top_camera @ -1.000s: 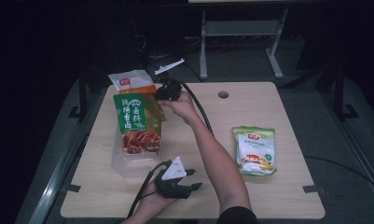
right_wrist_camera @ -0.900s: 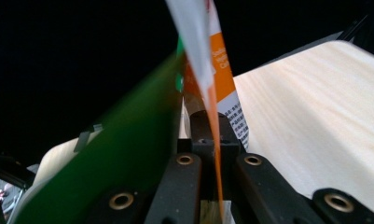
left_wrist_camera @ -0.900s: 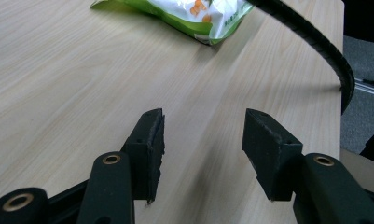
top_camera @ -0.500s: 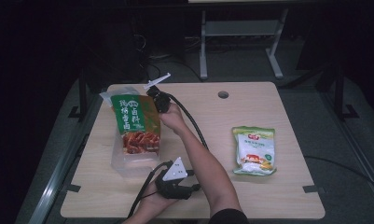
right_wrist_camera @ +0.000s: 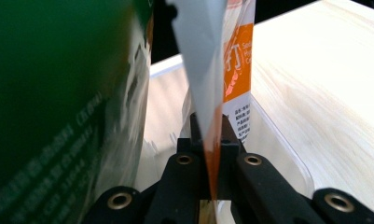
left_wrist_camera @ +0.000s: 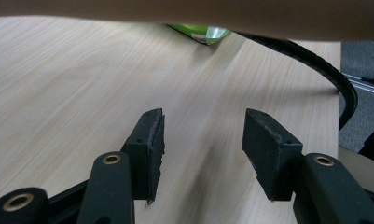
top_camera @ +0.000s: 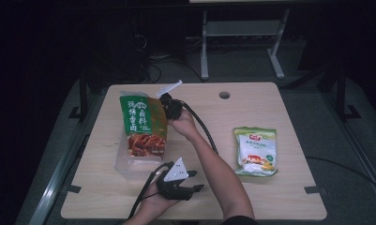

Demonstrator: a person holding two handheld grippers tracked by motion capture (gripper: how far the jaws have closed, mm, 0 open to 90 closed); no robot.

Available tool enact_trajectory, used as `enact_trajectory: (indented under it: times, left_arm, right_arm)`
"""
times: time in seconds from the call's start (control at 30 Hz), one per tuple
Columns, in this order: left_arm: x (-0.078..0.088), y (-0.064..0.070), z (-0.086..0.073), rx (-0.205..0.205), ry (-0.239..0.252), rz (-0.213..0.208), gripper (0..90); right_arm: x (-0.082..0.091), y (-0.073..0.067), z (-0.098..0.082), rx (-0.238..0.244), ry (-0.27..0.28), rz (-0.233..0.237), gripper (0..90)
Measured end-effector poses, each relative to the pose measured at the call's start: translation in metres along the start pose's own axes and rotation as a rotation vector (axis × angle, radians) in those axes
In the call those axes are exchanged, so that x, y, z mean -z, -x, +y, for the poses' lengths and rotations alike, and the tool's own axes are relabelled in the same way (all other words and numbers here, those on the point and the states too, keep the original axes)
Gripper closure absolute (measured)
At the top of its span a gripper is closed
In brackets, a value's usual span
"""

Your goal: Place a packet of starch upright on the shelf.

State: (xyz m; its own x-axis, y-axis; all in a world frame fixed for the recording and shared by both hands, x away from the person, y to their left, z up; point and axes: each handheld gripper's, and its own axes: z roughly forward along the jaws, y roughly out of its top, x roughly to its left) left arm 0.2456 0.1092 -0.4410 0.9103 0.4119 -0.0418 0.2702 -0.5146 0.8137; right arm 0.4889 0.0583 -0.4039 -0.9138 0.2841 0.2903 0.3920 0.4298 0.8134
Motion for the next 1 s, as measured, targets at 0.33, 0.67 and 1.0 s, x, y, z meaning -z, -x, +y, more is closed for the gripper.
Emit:
enact_trajectory:
  times: [0.33, 0.67, 1.0]
  left_arm:
    - [0.0, 0.0, 0.0, -0.002, -0.003, 0.0, 48.3]
    - [-0.001, 0.0, 0.0, -0.01, -0.008, 0.001, 47.9]
    - [-0.001, -0.001, 0.001, -0.016, -0.013, 0.007, 45.8]
  right_arm:
    - [0.002, -0.005, -0.002, 0.024, -0.141, -0.064, 89.1]
    - [0.01, 0.002, -0.006, -0.061, -0.094, -0.033, 75.3]
    - [0.04, -0.002, -0.007, -0.067, -0.078, -0.094, 57.9]
